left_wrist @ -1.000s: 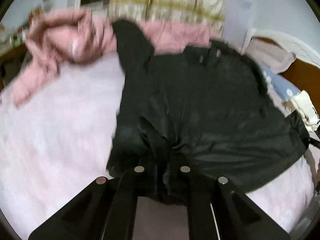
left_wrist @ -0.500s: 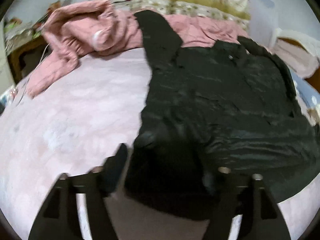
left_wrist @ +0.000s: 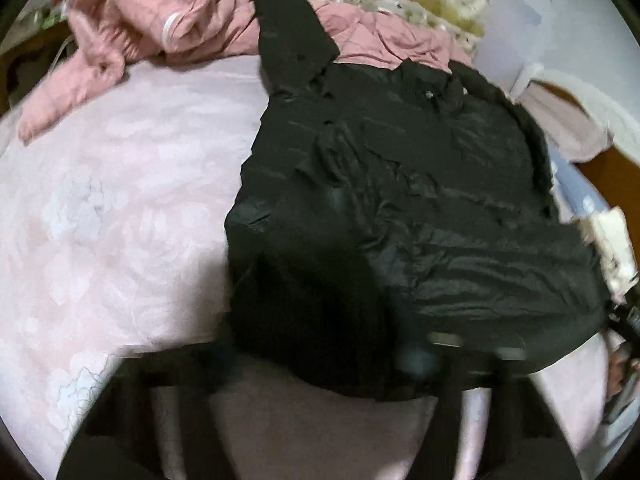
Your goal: Fold large clothes
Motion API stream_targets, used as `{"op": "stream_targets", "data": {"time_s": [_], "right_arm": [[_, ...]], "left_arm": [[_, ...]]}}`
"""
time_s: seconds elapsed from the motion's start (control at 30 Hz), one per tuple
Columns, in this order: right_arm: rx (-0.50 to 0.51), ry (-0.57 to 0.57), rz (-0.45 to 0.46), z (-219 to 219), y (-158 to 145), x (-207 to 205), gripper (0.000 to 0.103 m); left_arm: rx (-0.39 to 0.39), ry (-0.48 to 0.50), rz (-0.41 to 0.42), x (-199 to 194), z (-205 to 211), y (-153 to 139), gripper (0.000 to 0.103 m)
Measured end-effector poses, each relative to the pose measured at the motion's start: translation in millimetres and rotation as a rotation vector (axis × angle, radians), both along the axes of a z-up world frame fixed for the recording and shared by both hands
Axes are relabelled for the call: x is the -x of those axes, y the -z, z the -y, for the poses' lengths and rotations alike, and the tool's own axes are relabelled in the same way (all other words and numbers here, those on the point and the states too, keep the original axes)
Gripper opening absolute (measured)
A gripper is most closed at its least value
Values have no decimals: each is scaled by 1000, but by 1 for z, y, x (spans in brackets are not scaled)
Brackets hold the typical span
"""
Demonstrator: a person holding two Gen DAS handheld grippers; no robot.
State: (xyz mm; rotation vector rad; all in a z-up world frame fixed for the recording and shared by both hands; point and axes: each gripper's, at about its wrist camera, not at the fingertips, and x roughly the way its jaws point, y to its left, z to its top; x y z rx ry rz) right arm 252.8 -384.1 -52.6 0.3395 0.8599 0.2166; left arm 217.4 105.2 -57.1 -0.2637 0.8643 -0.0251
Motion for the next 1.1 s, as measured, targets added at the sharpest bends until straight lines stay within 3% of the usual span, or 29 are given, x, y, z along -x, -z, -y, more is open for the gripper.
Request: {"op": "stream_targets", "data": {"time_s": [0.03, 0.07, 0.1, 0.17, 0.2, 0.37, 0.57, 0.77, 0.83, 0.87, 0.97, 1.0, 1.07, 1.1], "right_arm": [[9, -17, 2, -5, 0, 1, 69], [8, -49, 9, -10, -1, 4, 41], [1, -84, 16, -15, -1, 7, 24], [4, -81, 35, -19, -4, 14, 15], [3, -70, 46, -18, -6, 20, 13], [45, -43, 106, -18, -29, 54, 11], [82, -44, 171, -12, -46, 107, 11], [203, 8, 205, -19, -49, 112, 21], [224, 39, 238, -21, -55, 115, 27], [229, 53, 256, -21, -58, 118, 35], [289, 134, 318, -19, -68, 129, 71], [303, 159, 349, -18, -73, 134, 77], [305, 195, 395, -14, -82, 142, 84], [302, 217, 418, -11, -86, 146, 88]], "left_arm": [[13, 19, 10, 0, 2, -1, 22], [16, 25, 23, 2, 4, -3, 17], [1, 19, 27, 3, 7, -4, 16], [-68, 16, 37, 7, 17, -3, 14], [-81, 9, 49, 11, 19, -5, 14], [43, -23, 48, 47, 2, -10, 13], [18, 24, 82, 97, 16, -18, 14], [-125, 9, 181, 103, 31, -29, 29], [-118, 36, 215, 104, 34, -35, 35], [-109, 47, 231, 105, 35, -37, 37], [-121, 42, 285, 110, 36, -44, 46], [-114, 39, 309, 113, 35, -48, 50], [-104, 22, 361, 120, 33, -54, 73], [-107, 7, 387, 124, 33, -57, 79]]}}
